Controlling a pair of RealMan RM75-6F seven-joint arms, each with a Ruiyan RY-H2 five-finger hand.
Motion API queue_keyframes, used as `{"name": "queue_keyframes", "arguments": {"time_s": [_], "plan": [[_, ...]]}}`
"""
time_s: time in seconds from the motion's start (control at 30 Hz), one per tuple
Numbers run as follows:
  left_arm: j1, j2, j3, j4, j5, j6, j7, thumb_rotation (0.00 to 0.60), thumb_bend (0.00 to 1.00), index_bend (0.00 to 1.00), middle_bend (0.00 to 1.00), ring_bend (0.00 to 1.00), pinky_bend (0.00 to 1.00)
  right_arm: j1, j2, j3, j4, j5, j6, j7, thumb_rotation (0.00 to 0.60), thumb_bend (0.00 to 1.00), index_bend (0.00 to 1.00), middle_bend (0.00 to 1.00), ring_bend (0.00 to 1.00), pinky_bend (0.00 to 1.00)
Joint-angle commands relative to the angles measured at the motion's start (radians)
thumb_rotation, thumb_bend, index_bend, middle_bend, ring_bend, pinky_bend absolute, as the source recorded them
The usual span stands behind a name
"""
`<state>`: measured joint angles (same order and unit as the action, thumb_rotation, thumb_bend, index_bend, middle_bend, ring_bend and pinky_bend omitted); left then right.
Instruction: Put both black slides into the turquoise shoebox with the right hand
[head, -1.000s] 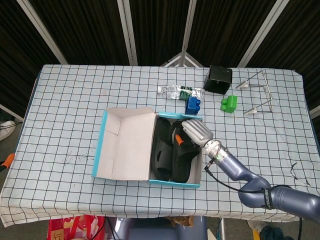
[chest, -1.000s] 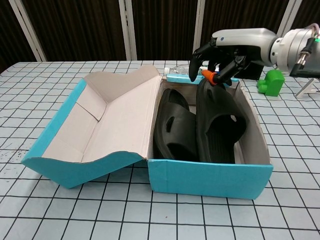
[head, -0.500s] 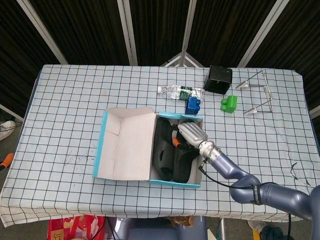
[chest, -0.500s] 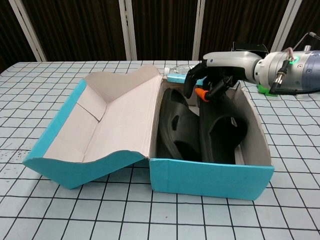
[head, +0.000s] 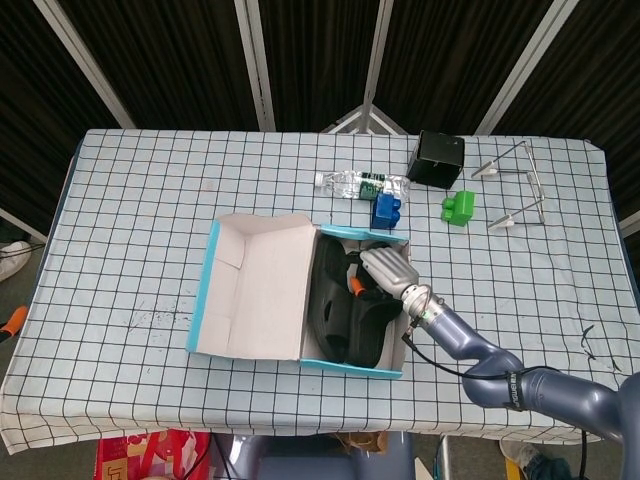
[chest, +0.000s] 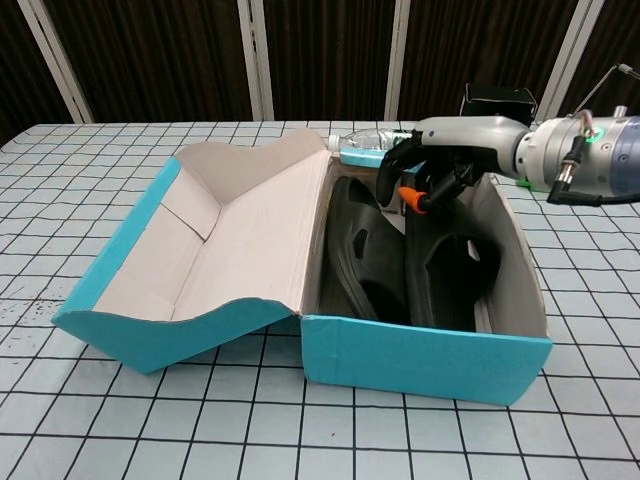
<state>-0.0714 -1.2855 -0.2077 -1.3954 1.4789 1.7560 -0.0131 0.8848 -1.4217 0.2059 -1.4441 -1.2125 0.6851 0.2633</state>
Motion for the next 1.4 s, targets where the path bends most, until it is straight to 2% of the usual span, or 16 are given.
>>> {"name": "queue_keyframes", "arguments": {"time_s": [0.03,0.17,0.27,0.37,0.47,0.5,0.57,0.67,0.8,0.93,1.17,1.4], "plan": [[0.0,0.0,0.0,0.0,0.001,0.0,0.002,0.6,0.2,0.1,0.0,0.0,0.11,-0.007,0.038,0.028,-0.057,-0.019,0.039,0.0,0.6,0.62,0.46,0.36,0.45,0.66],[0.001,0.002,0.002,-0.002,0.003,0.001,0.001,0.6,0.2,0.1,0.0,0.0,0.11,-0.032,0.081,0.069,-0.135,-0.026,0.107,0.032,0.6,0.62,0.46,0.29,0.4,0.66],[0.001,0.004,0.003,-0.002,0.004,0.0,-0.001,0.6,0.2,0.1,0.0,0.0,0.11,-0.068,0.139,0.092,-0.206,-0.039,0.157,0.075,0.6,0.62,0.46,0.28,0.4,0.66],[0.001,0.005,0.006,-0.003,0.002,-0.007,0.001,0.6,0.2,0.1,0.0,0.0,0.11,-0.109,0.219,0.094,-0.266,-0.041,0.18,0.099,0.6,0.62,0.43,0.28,0.39,0.61],[-0.001,0.014,0.014,-0.013,0.002,-0.025,0.006,0.6,0.2,0.1,0.0,0.0,0.11,-0.158,0.34,0.062,-0.334,-0.029,0.166,0.078,0.6,0.61,0.4,0.28,0.37,0.52],[-0.001,0.018,0.019,-0.017,0.003,-0.032,0.008,0.6,0.2,0.1,0.0,0.0,0.11,-0.177,0.386,0.036,-0.348,-0.031,0.156,0.047,0.6,0.61,0.38,0.28,0.35,0.48],[-0.001,0.026,0.024,-0.024,0.006,-0.038,0.009,0.6,0.2,0.1,0.0,0.0,0.11,-0.217,0.457,-0.008,-0.38,-0.041,0.175,-0.036,0.6,0.58,0.34,0.27,0.3,0.4],[0.0,0.032,0.028,-0.03,0.012,-0.038,0.013,0.6,0.2,0.1,0.0,0.0,0.11,-0.283,0.511,-0.072,-0.408,-0.049,0.255,-0.216,0.6,0.54,0.27,0.23,0.25,0.3],[0.005,0.041,0.034,-0.038,0.022,-0.031,0.015,0.6,0.2,0.1,0.0,0.0,0.11,-0.401,0.522,-0.148,-0.442,-0.051,0.444,-0.484,0.6,0.47,0.25,0.2,0.19,0.24],[0.01,0.051,0.039,-0.048,0.023,-0.031,0.022,0.6,0.2,0.1,0.01,0.0,0.11,-0.512,0.483,-0.191,-0.442,-0.082,0.624,-0.613,0.6,0.41,0.24,0.16,0.15,0.19],[0.02,0.07,0.05,-0.072,0.024,-0.034,0.036,0.6,0.2,0.1,0.02,0.0,0.11,-0.641,0.417,-0.219,-0.351,-0.165,0.823,-0.637,0.6,0.39,0.22,0.13,0.12,0.16],[0.03,0.092,0.058,-0.099,0.011,-0.048,0.066,0.6,0.2,0.1,0.02,0.0,0.11,-0.687,0.394,-0.217,-0.29,-0.205,0.861,-0.584,0.6,0.39,0.21,0.13,0.12,0.16]]}}
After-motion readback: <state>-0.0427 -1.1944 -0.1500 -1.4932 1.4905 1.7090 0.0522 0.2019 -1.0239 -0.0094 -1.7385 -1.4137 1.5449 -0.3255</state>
